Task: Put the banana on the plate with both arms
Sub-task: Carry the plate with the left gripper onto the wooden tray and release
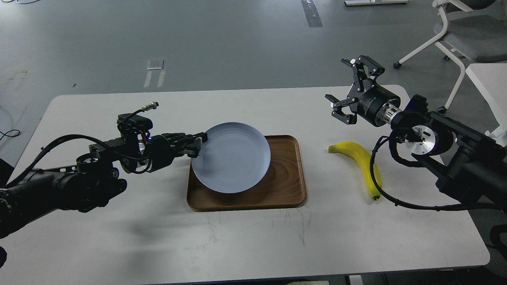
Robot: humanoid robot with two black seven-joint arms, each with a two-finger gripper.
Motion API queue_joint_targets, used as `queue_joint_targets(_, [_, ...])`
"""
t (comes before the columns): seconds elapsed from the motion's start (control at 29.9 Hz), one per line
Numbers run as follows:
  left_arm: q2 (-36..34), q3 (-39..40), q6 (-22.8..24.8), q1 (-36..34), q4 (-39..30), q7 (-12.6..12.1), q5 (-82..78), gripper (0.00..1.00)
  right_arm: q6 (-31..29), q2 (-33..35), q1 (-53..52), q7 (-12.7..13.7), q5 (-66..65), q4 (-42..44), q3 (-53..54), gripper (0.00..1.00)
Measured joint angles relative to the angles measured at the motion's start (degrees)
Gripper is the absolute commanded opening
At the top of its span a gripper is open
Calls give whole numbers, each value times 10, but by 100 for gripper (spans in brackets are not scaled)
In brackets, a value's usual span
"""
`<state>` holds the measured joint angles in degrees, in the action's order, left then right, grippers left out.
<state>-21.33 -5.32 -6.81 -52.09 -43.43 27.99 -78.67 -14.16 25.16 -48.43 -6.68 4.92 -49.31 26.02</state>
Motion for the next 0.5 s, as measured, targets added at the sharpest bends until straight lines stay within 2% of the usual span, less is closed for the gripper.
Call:
queue_joint_targets(0.13, [29,-27,-1,1,20,0,0,0,0,6,0,0,0,0,1,100])
queue_joint_targets(0.27, [67,-36,-2,4,70,0,3,0,0,7,2,0,0,0,1,100])
queue_joint_targets(0.5, [78,-36,-1,3,83,0,6,0,-1,15,4,0,0,-1,2,100])
